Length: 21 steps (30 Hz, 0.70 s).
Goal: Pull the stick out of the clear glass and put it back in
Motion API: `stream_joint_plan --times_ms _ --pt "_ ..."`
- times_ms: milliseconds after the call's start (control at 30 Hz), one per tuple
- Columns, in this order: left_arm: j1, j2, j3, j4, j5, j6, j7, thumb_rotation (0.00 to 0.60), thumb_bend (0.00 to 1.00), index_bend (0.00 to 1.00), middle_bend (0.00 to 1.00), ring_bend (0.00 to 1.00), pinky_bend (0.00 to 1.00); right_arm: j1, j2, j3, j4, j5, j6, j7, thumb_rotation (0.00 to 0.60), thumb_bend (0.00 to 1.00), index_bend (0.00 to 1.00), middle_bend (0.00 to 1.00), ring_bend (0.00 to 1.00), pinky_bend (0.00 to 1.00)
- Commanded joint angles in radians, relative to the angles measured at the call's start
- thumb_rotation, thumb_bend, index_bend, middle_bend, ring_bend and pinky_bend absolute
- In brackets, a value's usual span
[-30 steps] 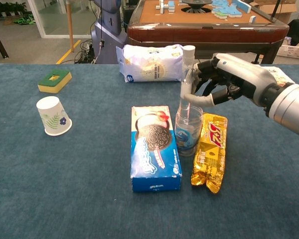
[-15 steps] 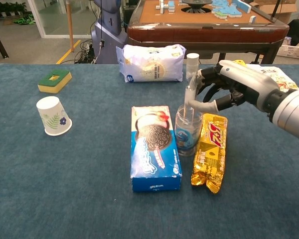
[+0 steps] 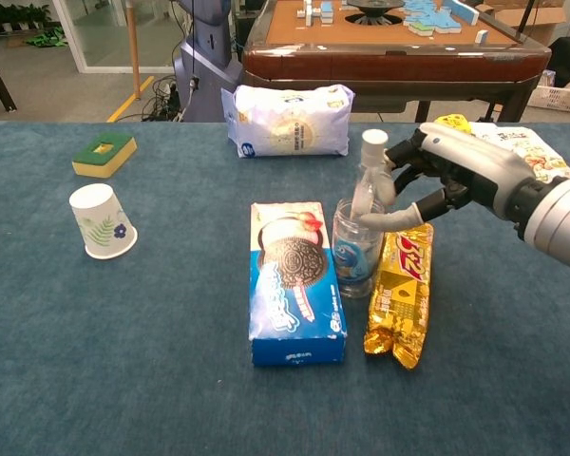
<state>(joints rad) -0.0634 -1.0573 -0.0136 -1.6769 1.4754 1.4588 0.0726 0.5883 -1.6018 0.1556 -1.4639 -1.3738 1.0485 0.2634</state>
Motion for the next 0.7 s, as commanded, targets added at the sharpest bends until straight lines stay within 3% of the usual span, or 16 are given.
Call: stream_joint_plan --times_ms 33,167,700 --pt "0.000 0.000 0.000 0.000 0.000 0.000 0.001 0.600 0.33 0.25 0.16 0.15 0.36 -0.001 0.002 0.001 -0.003 -0.005 0.005 0.006 0.600 0.21 0.81 0.41 0.25 0.30" --pt "0.000 -0.001 0.000 0.000 0.000 0.000 0.002 0.600 0.33 0.25 0.16 0.15 0.36 -0.004 0.010 0.006 -0.013 -0.011 0.014 0.019 0.600 0.17 0.80 0.40 0.25 0.30" --pt "-0.002 -0.005 0.001 0.001 0.000 -0.003 0.015 0.600 0.33 0.25 0.17 0.15 0.36 -0.028 0.096 0.022 -0.104 -0.038 0.074 0.006 0.600 0.16 0.80 0.40 0.25 0.30"
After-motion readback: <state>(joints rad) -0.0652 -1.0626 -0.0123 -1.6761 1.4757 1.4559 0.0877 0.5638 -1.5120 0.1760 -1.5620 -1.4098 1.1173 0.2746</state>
